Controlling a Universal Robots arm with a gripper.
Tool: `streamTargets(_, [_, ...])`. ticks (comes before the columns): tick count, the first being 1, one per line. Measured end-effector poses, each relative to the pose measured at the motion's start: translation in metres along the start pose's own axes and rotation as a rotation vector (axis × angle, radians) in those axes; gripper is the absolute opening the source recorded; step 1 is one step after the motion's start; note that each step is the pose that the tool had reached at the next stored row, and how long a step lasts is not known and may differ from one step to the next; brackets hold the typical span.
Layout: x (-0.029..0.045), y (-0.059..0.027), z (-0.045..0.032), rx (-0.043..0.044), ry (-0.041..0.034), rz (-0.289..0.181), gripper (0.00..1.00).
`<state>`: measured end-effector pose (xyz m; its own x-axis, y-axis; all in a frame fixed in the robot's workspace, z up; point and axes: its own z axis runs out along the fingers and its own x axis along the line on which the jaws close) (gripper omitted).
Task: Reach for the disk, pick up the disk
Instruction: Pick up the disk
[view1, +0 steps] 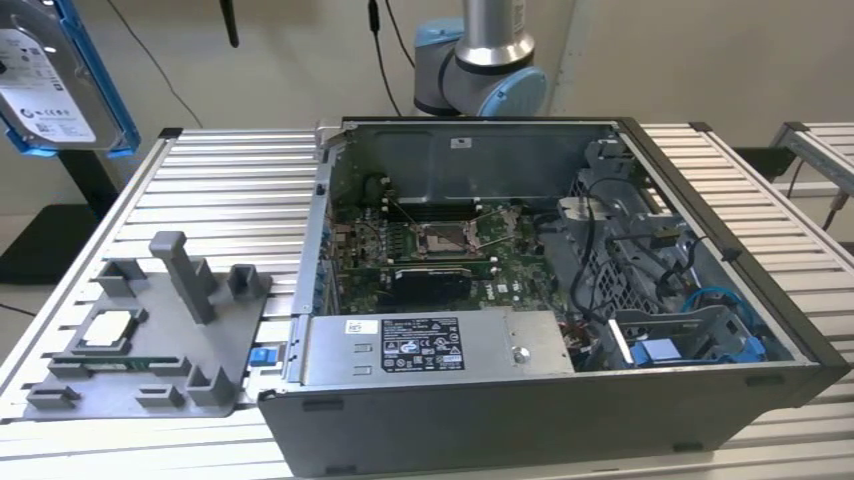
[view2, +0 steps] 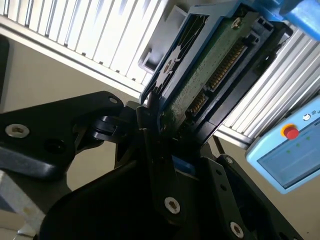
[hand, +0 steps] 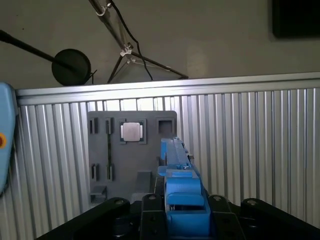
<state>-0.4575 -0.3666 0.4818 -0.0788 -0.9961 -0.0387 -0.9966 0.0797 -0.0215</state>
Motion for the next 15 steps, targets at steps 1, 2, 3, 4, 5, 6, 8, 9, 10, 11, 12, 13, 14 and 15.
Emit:
streamTargets(1, [0.0000, 0.0000, -0.0002, 0.0000, 0.0001, 0.000, 0.00])
streamTargets(2, [0.0000, 0.0000, -0.0004, 0.0001, -0.0001, 0.000, 0.00])
streamTargets(3, [0.0000, 0.0000, -0.0006, 0.0001, -0.0001, 0.000, 0.00])
streamTargets(4, [0.0000, 0.0000, -0.0009, 0.0001, 0.0000, 0.000, 0.00])
streamTargets(5, [0.0000, 0.0000, -0.0012, 0.0001, -0.0001, 0.000, 0.00])
streamTargets(6, [0.0000, 0.0000, -0.0014, 0.0001, -0.0001, 0.000, 0.00])
streamTargets(8, [-0.0001, 0.0000, -0.0019, 0.0001, 0.0000, 0.000, 0.00])
streamTargets(9, [-0.0001, 0.0000, -0.0021, 0.0001, -0.0001, 0.000, 0.00])
streamTargets(10, [-0.0001, 0.0000, -0.0024, 0.0002, -0.0001, 0.000, 0.00])
streamTargets(11, [-0.0001, 0.0000, -0.0026, 0.0001, -0.0001, 0.000, 0.00])
streamTargets(12, [-0.0001, 0.0000, -0.0029, 0.0001, 0.0000, 0.000, 0.00])
streamTargets(13, [-0.0001, 0.0000, -0.0031, 0.0001, -0.0001, 0.000, 0.00])
streamTargets(14, [-0.0001, 0.0000, -0.0033, 0.0001, -0.0001, 0.000, 0.00])
streamTargets(15, [-0.0001, 0.0000, -0.0035, 0.0002, -0.0001, 0.000, 0.00])
